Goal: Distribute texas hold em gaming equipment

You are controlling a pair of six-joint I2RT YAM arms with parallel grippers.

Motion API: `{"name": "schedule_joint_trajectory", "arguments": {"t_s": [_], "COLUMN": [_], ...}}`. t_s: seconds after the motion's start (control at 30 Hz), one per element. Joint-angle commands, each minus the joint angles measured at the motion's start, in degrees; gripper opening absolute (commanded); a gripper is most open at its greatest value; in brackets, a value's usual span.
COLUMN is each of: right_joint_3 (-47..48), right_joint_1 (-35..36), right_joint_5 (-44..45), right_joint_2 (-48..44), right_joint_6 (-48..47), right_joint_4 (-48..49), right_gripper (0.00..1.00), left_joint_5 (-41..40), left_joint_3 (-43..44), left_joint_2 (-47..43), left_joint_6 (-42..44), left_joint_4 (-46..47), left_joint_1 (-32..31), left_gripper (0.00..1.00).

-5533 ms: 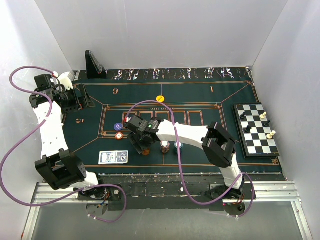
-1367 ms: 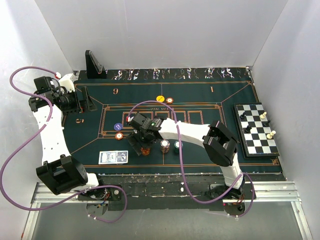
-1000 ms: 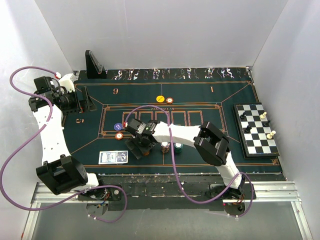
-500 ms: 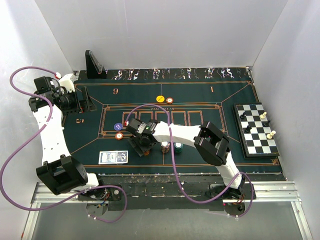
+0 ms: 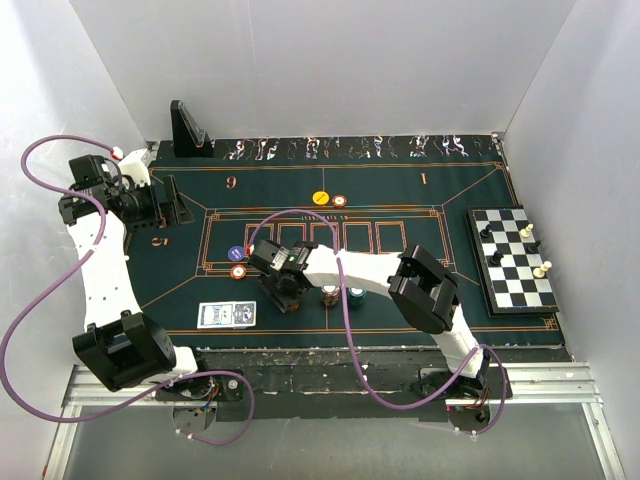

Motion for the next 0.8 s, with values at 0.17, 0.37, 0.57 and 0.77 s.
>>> {"name": "schedule_joint_trajectory", "arguments": {"t_s": [0.17,0.37,0.57,0.77], "right_joint_3": [4.22,4.4,3.69,3.6], "right_joint_1": [0.61,0.52,0.52,0.52], "right_joint_5": [2.21,2.3,2.48,2.83], "right_joint_2": [-4.12,-3.68,-2.8,-2.45], "right_joint_6": [-0.12,-0.3,-0.3,-0.3], "right_joint_4": [-1.62,-1.45,-0.66,-0.31], "right_gripper": [0.46,0.46,0.46,0.45], "left_joint_5": [1.04,1.21,0.78,0.78], "left_joint_3": [-0.45,-0.36,-0.54,-0.19], "left_joint_2": [-2.52,-2.61,-2.7,-2.44], "left_joint_6": [0.71,0.71,0.88,0.88], "left_joint_4": [0.37,0.29,0.29,0.2], "left_joint_1": [0.35,0.35,0.26,0.35], "left_gripper": [0.98,0.98,0.98,0.98]}}
